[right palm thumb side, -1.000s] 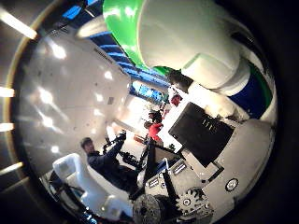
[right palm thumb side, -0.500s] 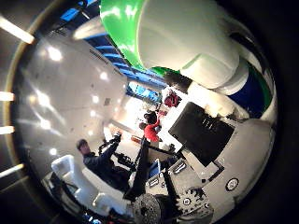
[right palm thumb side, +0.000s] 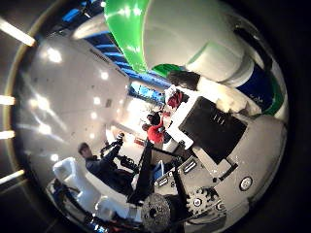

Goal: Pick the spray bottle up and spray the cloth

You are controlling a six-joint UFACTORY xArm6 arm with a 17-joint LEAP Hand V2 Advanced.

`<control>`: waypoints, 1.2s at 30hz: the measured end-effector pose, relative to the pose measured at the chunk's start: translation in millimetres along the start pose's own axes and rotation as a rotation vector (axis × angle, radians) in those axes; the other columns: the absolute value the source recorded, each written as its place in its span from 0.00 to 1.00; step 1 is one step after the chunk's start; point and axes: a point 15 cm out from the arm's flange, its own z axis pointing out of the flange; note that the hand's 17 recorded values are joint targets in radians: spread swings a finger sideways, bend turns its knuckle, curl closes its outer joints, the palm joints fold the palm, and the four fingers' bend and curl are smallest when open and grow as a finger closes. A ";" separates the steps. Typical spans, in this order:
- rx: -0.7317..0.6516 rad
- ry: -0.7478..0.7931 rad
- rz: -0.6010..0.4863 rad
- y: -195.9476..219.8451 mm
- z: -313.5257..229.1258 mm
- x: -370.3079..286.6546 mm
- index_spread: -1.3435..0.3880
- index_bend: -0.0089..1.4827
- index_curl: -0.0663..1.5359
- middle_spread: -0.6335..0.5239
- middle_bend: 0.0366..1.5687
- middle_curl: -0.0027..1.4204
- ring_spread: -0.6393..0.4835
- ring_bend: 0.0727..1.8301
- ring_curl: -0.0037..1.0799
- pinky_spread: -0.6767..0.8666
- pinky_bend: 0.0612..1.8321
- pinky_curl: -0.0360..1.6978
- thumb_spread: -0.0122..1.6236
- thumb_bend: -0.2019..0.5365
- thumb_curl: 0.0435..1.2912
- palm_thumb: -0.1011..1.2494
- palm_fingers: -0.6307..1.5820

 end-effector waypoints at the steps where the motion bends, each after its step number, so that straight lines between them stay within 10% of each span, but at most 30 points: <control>1: -0.001 0.002 -0.003 -0.1 -1.0 0.4 0.53 0.15 0.63 0.40 0.51 0.45 0.38 0.55 0.49 0.11 0.49 0.47 0.68 0.25 0.30 0.77 0.72; 5: -0.019 0.015 -0.019 3.2 -4.2 1.7 0.50 0.12 0.58 0.40 0.43 0.42 0.36 0.51 0.46 0.14 0.47 0.46 0.66 0.23 0.29 0.72 0.57; 11: -0.156 0.049 -0.035 32.4 -2.8 7.5 0.50 0.09 0.45 0.50 0.20 0.31 0.57 0.30 0.34 0.50 0.34 0.42 0.63 0.19 0.24 0.57 0.21; 17: -0.311 0.084 0.013 64.7 -15.6 22.2 0.51 0.08 0.30 0.58 0.10 0.26 0.69 0.19 0.25 0.70 0.26 0.31 0.58 0.22 0.21 0.44 0.23; 36: -0.223 0.212 0.010 26.5 -170.3 66.8 0.54 0.11 0.19 0.61 0.09 0.19 0.71 0.14 0.24 0.72 0.24 0.24 0.55 0.23 0.20 0.39 0.26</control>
